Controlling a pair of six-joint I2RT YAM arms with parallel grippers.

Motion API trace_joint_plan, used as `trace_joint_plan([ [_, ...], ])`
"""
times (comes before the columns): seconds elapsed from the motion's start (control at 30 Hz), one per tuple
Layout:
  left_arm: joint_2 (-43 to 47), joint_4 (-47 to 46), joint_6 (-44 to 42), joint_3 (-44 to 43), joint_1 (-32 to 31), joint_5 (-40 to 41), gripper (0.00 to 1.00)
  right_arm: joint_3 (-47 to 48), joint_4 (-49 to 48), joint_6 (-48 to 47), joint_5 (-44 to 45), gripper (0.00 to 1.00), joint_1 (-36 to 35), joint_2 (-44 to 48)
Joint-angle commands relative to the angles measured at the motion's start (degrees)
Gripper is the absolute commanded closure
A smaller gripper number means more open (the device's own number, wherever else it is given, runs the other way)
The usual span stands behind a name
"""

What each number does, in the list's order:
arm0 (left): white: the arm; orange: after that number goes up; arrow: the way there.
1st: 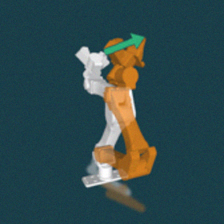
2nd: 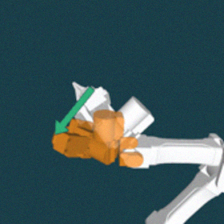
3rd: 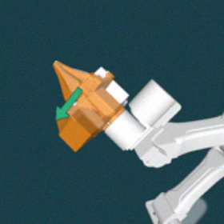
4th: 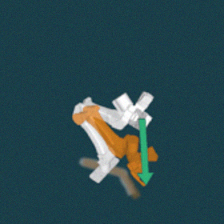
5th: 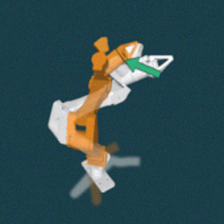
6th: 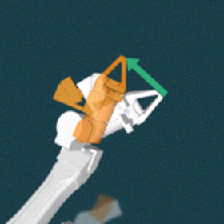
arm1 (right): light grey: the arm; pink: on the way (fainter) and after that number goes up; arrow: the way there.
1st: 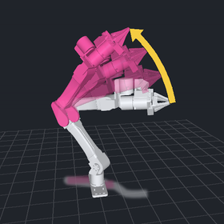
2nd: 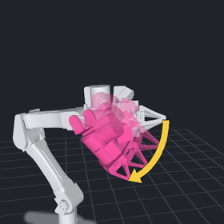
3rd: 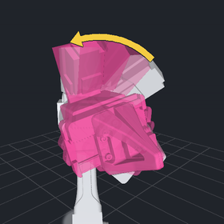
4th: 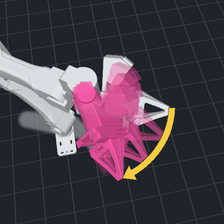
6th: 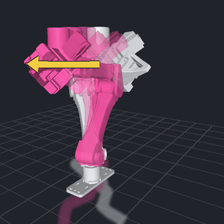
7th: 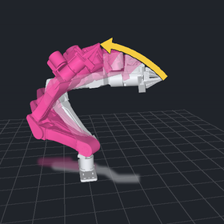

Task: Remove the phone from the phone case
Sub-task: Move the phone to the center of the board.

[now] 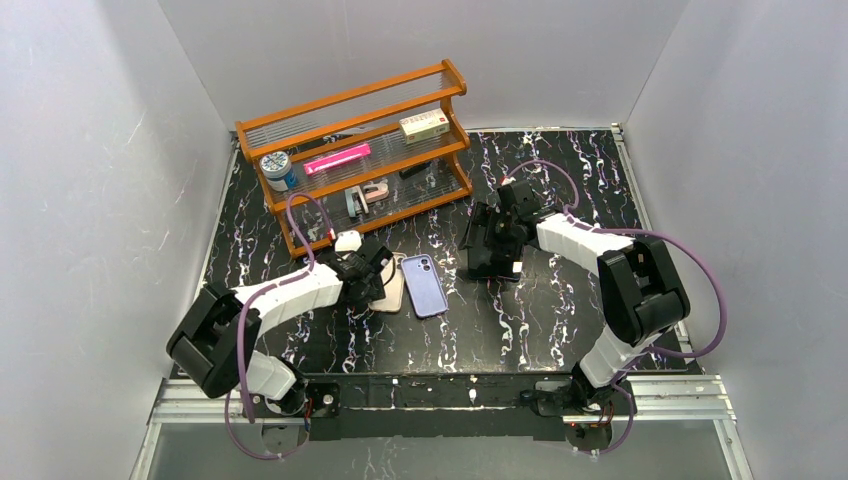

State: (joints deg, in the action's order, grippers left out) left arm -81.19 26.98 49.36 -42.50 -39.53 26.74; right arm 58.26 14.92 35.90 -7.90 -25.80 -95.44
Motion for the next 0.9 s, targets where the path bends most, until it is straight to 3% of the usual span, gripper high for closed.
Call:
trace_joint_plan([
  [0.0, 3.5, 2.4, 0.7, -1.0, 0.3, 1.3, 0.27, -0.8, -0.8, 3.4, -1.5, 0.01, -0.3, 1.3],
  [0.33, 5.8, 4.0, -3.8, -8.5, 0.2, -0.2, 0.15, -2.0, 5.5, -1.1, 9.8, 0.01, -0.4, 7.6],
  [0.87, 2.0, 0.3, -7.5, -14.8, 0.2, -13.3, 0.09, -6.3, 0.3, 2.8, 1.0, 0.01, -2.1, 5.3],
])
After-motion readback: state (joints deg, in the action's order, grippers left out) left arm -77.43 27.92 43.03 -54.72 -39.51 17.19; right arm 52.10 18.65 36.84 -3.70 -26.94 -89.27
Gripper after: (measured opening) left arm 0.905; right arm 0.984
